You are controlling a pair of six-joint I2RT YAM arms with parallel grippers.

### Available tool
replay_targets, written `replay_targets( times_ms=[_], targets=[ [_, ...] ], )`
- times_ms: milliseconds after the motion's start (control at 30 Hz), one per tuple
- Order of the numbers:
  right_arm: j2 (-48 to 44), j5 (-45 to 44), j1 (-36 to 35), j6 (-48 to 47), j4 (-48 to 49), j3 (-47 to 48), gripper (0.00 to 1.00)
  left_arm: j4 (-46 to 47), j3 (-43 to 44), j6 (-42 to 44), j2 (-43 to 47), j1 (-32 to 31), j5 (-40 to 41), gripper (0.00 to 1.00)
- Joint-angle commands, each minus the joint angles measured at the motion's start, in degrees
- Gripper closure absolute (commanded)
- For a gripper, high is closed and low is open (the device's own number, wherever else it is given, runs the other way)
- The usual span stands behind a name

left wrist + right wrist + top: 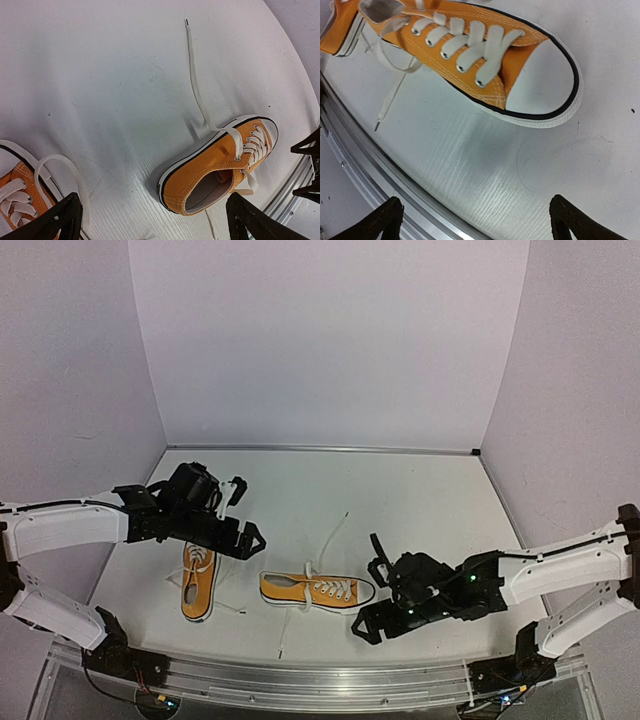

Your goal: Tie the shoes

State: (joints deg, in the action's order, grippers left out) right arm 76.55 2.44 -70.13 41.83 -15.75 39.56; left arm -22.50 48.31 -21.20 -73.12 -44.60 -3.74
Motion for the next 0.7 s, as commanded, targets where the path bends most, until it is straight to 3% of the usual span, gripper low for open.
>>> replay_targets(
  times_ms=[0, 67, 200, 300, 467, 567, 667],
  targets=[
    [2.91, -1.87, 3.25, 6.39, 7.44, -3.45, 0.12, 1.76, 0.7, 0.85, -0.19, -0.32, -3.78, 0.0],
    [3.15, -0.4, 5.19, 9.02, 12.88, -6.04, 0.2, 2.19, 0.3, 0.79, -0.71, -0.31, -4.24, 0.0],
    [3.19, 1.82, 9.14, 12.05, 23.18, -9.65, 0.27, 3.31, -0.63, 0.49, -0.25, -0.31, -4.76, 0.0],
    [5.01, 2.61, 12.38, 10.4, 24.81, -8.69, 0.36, 4.13, -1.2, 0.23, 0.18, -0.35, -4.61, 0.0],
    [8.71, 7.77, 18.43, 5.33, 24.94, -4.36, 0.4, 3.93, -1.33, 0.09, 0.13, -0.32, -6.91, 0.0],
    [8.28, 10.36, 19.71, 2.17, 22.76, -1.69, 0.3, 3.41, -3.09, -0.86, 2.33, -0.4, -9.11, 0.0],
    [7.16, 9.82, 20.08, -1.85, 17.75, 1.33, 0.07, 5.25, -7.39, -4.57, 7.17, -0.54, -12.53, 0.0]
  ],
)
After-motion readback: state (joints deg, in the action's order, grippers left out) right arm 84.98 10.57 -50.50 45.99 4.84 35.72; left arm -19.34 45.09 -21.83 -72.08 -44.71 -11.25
